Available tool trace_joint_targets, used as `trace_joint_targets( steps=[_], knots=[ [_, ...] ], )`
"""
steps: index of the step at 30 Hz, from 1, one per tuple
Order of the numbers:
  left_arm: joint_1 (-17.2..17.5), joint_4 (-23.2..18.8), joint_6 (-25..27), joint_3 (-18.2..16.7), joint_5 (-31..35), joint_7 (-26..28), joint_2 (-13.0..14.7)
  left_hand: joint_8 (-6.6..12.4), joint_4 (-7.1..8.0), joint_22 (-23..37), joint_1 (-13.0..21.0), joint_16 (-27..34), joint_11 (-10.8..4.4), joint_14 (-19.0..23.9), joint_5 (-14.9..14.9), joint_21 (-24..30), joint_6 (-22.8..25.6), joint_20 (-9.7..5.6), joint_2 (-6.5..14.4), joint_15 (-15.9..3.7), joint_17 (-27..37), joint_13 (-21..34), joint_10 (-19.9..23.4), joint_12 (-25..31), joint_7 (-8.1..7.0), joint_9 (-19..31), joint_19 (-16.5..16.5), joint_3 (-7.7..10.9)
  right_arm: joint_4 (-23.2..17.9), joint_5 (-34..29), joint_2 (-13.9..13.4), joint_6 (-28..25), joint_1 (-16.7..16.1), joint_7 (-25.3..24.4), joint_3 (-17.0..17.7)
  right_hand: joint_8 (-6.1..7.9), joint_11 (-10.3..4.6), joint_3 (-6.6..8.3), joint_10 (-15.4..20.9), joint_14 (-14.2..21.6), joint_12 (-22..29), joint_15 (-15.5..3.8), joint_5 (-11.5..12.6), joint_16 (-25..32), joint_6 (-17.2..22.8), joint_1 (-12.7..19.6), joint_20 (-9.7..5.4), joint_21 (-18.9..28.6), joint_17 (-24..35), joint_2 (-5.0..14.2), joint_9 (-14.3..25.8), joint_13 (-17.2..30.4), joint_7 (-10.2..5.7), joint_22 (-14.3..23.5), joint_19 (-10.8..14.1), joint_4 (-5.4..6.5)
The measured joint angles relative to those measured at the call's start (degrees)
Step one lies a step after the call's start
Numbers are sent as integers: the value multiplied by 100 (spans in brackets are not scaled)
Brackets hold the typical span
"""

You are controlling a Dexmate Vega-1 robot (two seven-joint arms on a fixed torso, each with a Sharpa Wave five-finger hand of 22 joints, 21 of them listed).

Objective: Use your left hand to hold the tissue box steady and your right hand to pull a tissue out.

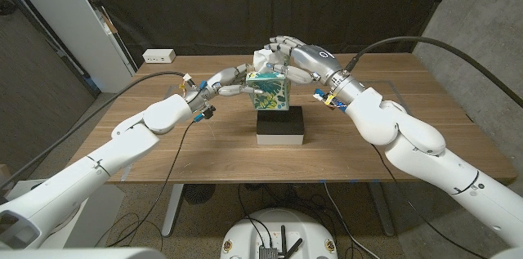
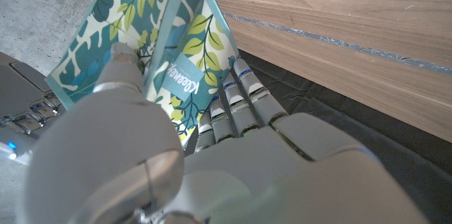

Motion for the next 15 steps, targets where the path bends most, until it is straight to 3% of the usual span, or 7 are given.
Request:
trace_joint_targets(
  steps=[5, 10, 15],
  knots=[
    [-30, 43, -7, 17, -13, -21, -12, 0, 0, 0, -22, 0, 0, 0, -1, 0, -14, 0, 22, 0, 0, 0, 0, 0, 14, -1, 0, 0, 0, -334, 42, -110, 21, -11, -72, 111, -42, 67, -42, 0, 0, 0, 0, 0, 344, 223, -44, 0, -20, 24, 30, 0, 17, 0, 45, -82],
    [-48, 72, -18, 27, -18, -33, -20, 0, 0, 0, -82, 0, 0, 0, 9, 0, -31, 0, 7, 0, -1, -1, 0, 0, 30, -1, 0, 0, 0, -609, 93, -192, 29, -128, -129, 305, -95, 147, -7, 0, 22, 0, 0, 0, 841, 669, -113, 36, -24, -29, 104, 0, -4, 0, 203, -160],
    [-68, 107, -62, 38, -40, -66, -27, 0, 17, 0, -90, 0, 0, 0, 9, 0, -30, 0, 15, 0, -1, 25, 0, 0, 29, -1, 0, 16, 94, -983, 256, -250, 33, -421, -276, 672, -175, 190, 227, 182, 46, 10, -48, 28, 1507, 1280, -156, 75, -24, -150, 243, 1, -97, 0, 448, -203]
  ],
)
